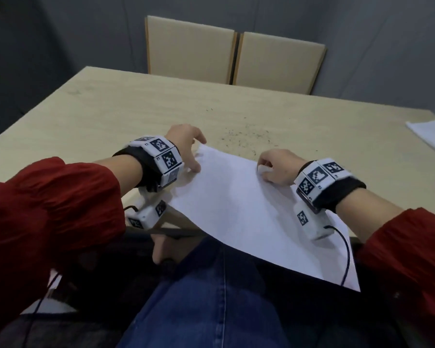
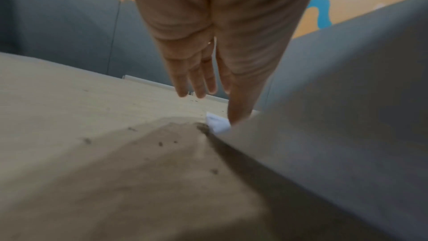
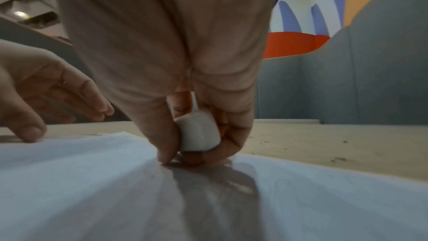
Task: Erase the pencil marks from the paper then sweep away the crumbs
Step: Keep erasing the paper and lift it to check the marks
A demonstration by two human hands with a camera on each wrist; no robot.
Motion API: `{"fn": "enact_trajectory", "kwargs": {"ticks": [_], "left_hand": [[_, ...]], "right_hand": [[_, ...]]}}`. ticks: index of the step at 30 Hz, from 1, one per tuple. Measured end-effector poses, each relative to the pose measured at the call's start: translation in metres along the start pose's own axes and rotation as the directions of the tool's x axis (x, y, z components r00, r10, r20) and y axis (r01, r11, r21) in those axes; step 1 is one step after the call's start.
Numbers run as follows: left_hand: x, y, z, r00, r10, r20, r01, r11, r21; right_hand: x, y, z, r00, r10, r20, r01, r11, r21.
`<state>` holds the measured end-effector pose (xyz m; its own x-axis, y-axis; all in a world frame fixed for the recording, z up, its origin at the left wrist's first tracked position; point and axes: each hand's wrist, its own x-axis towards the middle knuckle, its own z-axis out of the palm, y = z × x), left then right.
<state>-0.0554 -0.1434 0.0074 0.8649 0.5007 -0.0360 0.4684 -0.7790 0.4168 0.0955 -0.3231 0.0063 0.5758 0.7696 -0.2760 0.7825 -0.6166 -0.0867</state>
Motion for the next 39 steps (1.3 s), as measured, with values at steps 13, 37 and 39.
{"fn": "enact_trajectory", "kwargs": {"ticks": [13, 37, 39], "left_hand": [[-0.008, -0.013, 0.013, 0.910, 0.114, 0.400, -0.223, 0.945, 0.239], [0.000, -0.014, 0.015, 0.877, 0.056, 0.477, -0.308, 0.827, 0.470], [-0.001, -0.010, 0.015, 0.881, 0.048, 0.470, -0.302, 0.822, 0.482]], "right_hand": [[0.019, -0.041, -0.003, 0.975, -0.075, -0.209, 0.132, 0.953, 0.271], [0.030, -0.069, 0.000, 0.981, -0.071, -0.182, 0.099, 0.984, 0.149], [0.033, -0.063, -0.003, 0.976, -0.040, -0.212, 0.078, 0.982, 0.171]]}}
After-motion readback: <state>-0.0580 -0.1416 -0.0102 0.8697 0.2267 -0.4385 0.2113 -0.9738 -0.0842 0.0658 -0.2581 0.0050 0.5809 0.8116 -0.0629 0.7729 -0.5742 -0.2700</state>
